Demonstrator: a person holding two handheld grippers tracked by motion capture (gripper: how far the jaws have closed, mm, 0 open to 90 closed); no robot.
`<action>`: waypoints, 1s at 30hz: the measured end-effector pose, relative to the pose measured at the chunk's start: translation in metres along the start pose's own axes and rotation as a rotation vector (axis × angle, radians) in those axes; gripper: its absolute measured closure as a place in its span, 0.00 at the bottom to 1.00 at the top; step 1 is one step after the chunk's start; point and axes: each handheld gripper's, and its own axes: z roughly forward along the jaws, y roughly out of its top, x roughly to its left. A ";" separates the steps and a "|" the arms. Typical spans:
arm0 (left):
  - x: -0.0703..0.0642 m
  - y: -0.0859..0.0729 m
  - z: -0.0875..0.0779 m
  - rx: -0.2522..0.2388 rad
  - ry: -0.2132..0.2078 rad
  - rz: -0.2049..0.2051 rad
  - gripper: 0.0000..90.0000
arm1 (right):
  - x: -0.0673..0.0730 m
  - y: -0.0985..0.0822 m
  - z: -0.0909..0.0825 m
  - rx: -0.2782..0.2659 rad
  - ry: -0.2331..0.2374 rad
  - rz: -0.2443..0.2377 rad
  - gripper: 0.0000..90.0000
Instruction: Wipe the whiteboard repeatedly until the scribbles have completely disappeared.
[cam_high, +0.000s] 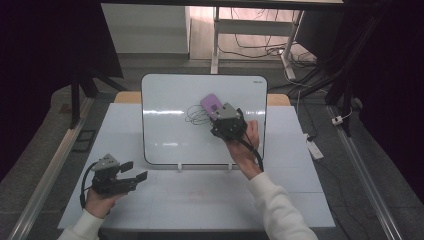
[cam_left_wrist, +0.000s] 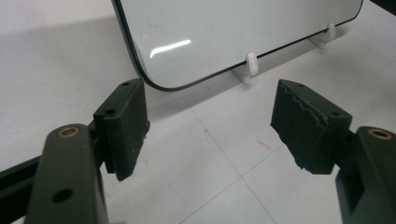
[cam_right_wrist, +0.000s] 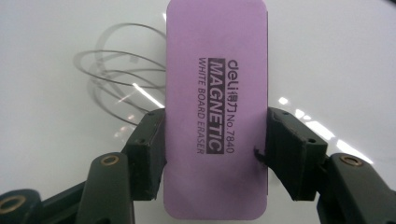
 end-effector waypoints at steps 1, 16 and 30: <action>0.000 0.000 0.000 0.000 0.000 0.001 0.31 | 0.005 0.001 0.001 0.000 0.005 -0.008 0.45; 0.001 0.000 -0.001 -0.003 -0.001 -0.002 0.31 | 0.017 0.004 0.004 -0.025 0.053 0.041 0.45; 0.001 0.000 -0.001 -0.004 -0.001 -0.002 0.31 | 0.019 0.010 0.008 -0.039 0.077 0.083 0.45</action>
